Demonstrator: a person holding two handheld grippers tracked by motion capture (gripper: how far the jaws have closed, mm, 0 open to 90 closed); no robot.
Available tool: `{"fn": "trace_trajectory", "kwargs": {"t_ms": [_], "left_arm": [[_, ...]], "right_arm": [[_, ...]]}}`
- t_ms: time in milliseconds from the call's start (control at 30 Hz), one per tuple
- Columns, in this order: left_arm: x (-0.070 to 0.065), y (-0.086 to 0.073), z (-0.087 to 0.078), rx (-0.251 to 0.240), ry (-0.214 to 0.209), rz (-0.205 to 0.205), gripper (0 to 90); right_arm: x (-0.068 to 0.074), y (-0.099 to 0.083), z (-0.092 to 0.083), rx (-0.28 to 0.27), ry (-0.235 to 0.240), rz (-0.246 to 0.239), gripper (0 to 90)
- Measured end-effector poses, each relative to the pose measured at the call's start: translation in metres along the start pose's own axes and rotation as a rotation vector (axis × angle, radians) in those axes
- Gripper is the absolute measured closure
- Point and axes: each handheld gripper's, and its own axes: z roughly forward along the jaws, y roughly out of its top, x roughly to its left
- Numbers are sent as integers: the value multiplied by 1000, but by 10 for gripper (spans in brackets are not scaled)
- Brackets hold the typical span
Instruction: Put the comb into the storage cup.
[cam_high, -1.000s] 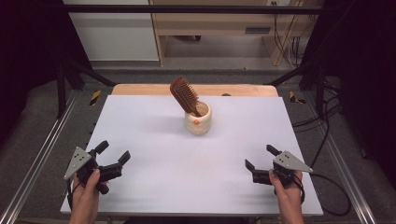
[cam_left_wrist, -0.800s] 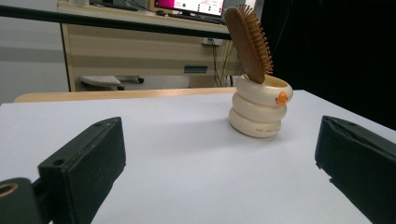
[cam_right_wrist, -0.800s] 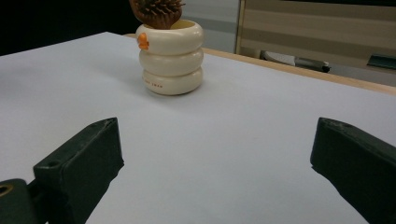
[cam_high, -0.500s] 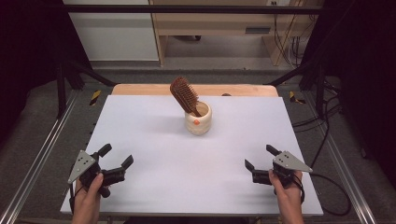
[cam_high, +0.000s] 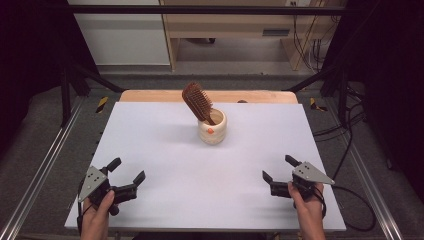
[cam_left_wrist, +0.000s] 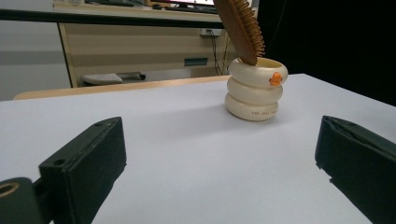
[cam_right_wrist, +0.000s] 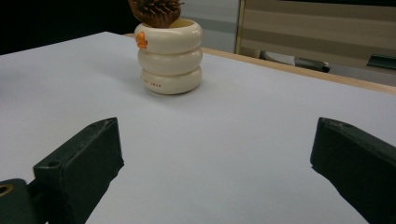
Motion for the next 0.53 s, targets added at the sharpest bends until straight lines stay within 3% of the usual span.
{"fn": "trace_trajectory", "kwargs": {"t_ms": [233, 367, 533], "left_arm": [[5, -5, -10, -4, 15, -6, 21], [11, -4, -13, -7, 44, 13, 21], [16, -4, -13, -22, 50, -9, 21]], "right_arm": [[-1, -1, 2, -3, -6, -16, 24], [-1, -1, 3, -7, -9, -23, 23], [-1, -1, 5, -11, -15, -18, 24]]}}
